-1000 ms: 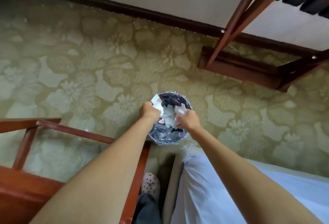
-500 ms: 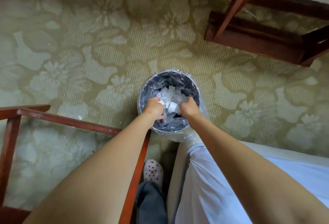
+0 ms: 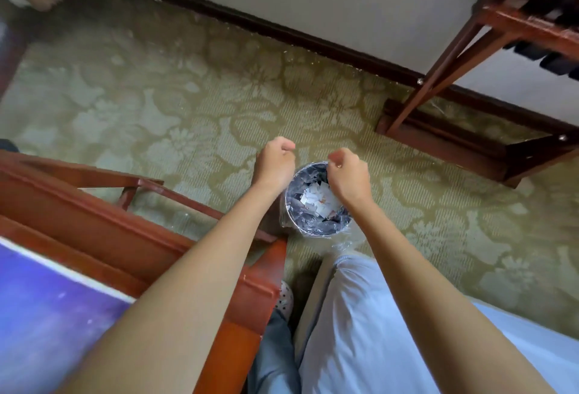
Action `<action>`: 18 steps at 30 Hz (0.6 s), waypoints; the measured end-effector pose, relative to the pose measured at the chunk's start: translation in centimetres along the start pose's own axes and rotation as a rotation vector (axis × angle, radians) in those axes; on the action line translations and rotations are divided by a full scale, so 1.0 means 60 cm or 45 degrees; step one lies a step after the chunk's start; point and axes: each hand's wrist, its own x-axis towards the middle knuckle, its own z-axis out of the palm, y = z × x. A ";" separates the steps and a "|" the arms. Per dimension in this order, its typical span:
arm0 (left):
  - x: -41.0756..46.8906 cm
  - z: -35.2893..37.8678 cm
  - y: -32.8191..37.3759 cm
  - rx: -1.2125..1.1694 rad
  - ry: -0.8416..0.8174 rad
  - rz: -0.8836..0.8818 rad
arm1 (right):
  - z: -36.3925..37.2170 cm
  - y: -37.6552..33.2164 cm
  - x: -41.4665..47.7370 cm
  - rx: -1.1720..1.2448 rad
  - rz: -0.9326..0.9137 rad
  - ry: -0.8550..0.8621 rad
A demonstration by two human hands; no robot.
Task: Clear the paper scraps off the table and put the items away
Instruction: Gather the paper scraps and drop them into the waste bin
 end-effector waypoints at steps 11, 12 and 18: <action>-0.405 -0.348 -0.080 -0.063 0.642 0.079 | -0.055 -0.292 -0.376 -0.004 -0.717 -0.059; -0.438 -0.368 -0.105 -0.054 0.670 0.042 | -0.039 -0.305 -0.413 -0.024 -0.794 -0.106; -0.619 -0.457 -0.266 -0.062 0.860 -0.256 | 0.086 -0.338 -0.613 -0.252 -1.149 -0.455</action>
